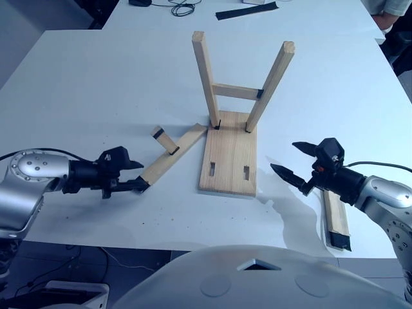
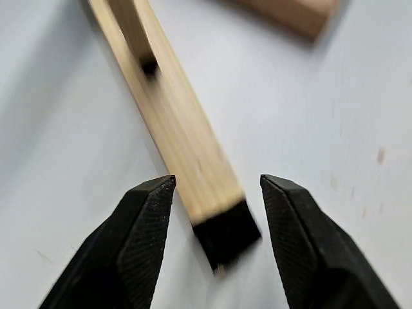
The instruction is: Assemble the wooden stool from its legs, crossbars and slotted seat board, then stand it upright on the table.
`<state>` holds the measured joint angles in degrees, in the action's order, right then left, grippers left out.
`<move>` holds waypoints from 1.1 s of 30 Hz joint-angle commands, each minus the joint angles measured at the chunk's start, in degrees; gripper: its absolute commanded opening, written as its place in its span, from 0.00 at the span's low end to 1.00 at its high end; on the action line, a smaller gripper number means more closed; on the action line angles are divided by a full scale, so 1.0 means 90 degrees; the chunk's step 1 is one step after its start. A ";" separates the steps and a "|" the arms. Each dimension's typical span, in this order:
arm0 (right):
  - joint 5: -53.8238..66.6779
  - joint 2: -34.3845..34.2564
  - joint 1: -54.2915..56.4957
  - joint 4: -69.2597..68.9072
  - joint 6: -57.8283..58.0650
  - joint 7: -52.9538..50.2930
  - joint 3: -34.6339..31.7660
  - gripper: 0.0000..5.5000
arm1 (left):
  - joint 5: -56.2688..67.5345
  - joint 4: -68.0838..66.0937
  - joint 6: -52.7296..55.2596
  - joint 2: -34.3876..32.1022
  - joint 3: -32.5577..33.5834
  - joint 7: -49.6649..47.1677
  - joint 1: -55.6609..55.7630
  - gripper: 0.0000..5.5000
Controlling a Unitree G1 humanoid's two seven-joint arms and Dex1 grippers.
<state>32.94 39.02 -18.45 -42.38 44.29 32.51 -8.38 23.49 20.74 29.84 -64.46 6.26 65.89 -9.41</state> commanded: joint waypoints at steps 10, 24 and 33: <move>-0.0357 0.0071 -0.0179 0.0004 -0.0231 0.0018 0.0146 0.86 | 0.0768 0.0681 0.2980 0.0477 -0.0002 -0.1553 0.0509 0.66; -0.0468 0.0089 -0.0118 0.0074 -0.0283 0.0144 0.0237 0.86 | 0.0768 0.0618 0.3073 0.0867 -0.0332 -0.1930 0.0413 0.67; -0.0472 0.0166 -0.0043 0.0145 -0.0276 0.0288 0.0216 0.86 | 0.0287 0.0464 0.2480 0.1241 -0.0625 -0.2354 -0.0031 0.67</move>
<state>29.02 39.70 -19.39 -41.38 42.21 34.77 -6.53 27.34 24.70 53.07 -54.36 1.74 45.93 -8.64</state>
